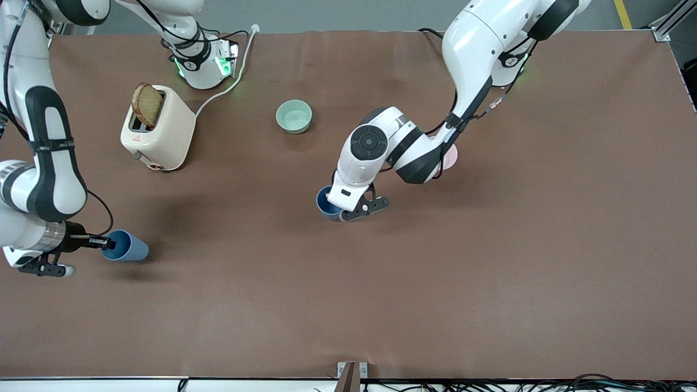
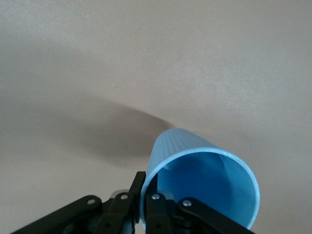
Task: Stack blue cups with both arms
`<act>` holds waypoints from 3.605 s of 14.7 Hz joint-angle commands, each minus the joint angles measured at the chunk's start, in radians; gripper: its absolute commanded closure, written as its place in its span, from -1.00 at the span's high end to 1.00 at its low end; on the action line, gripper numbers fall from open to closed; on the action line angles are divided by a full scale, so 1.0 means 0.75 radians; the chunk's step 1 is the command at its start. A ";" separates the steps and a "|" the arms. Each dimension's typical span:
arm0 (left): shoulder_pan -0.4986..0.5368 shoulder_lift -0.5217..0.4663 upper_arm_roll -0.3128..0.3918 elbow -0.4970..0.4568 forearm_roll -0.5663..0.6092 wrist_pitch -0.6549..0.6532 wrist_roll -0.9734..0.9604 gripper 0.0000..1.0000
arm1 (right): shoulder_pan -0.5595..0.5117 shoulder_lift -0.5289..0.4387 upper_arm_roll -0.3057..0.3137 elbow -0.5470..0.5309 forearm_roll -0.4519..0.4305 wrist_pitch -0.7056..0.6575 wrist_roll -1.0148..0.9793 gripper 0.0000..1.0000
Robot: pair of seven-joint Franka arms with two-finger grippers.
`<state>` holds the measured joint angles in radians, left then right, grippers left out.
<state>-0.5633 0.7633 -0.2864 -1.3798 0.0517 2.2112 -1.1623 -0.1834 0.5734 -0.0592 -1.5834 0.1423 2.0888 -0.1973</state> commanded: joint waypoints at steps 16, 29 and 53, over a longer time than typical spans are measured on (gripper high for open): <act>0.086 -0.244 0.114 0.060 0.013 -0.203 -0.005 1.00 | 0.569 -0.394 0.003 -0.036 0.023 -0.259 0.690 -0.93; 0.532 -0.711 0.118 0.054 0.068 -0.770 0.972 1.00 | 1.259 -0.407 -0.001 -0.128 0.029 -0.065 1.118 -0.92; 0.700 -1.163 0.247 -0.245 -0.079 -1.011 1.474 1.00 | 1.232 -0.251 -0.011 -0.300 0.013 0.283 1.110 -0.91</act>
<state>-0.0481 -0.0638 -0.1087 -1.5168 0.0081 1.4450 -0.0654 0.7662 0.3765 -0.0766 -1.7986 0.1558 2.2966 0.6380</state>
